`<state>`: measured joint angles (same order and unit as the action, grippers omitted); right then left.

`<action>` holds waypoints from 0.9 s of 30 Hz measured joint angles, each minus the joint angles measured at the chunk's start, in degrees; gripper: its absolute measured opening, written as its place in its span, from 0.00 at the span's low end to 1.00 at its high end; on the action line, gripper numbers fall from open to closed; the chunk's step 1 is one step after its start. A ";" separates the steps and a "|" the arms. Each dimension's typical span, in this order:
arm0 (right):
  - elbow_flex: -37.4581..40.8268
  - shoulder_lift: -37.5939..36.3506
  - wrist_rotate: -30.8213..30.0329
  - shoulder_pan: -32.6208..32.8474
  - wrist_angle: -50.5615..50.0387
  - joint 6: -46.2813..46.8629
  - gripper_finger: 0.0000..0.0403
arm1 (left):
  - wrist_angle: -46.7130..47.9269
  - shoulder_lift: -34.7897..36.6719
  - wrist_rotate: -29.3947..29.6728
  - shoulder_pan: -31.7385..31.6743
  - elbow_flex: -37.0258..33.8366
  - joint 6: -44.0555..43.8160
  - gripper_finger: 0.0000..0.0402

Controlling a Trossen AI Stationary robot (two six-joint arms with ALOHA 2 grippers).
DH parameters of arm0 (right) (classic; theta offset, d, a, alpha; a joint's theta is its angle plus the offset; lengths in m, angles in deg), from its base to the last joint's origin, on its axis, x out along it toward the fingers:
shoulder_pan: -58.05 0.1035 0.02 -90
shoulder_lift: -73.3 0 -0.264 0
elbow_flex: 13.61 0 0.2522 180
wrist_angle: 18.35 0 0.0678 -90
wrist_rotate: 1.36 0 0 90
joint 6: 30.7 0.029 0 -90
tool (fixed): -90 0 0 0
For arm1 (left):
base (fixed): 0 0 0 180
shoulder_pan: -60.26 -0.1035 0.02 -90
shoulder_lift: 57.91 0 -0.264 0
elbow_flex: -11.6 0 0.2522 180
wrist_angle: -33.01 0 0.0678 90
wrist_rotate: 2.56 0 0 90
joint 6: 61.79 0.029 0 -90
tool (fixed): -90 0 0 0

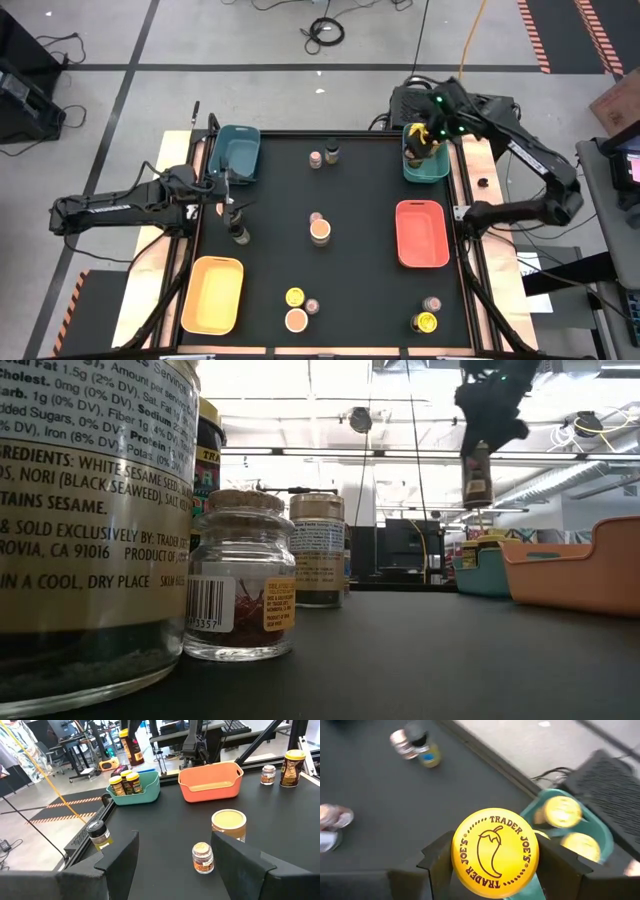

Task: Sort spices by type
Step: Put the yellow spice bottle into the green bin

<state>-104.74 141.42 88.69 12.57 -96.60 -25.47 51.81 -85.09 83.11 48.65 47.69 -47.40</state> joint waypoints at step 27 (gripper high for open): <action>17.93 -3.95 -16.68 -5.84 4.27 12.66 0.56 | 0.42 -0.20 -0.03 0.00 0.00 -0.09 0.63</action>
<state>-86.81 137.46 72.01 6.73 -92.33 -12.81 52.22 -85.28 83.08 48.65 47.69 -47.49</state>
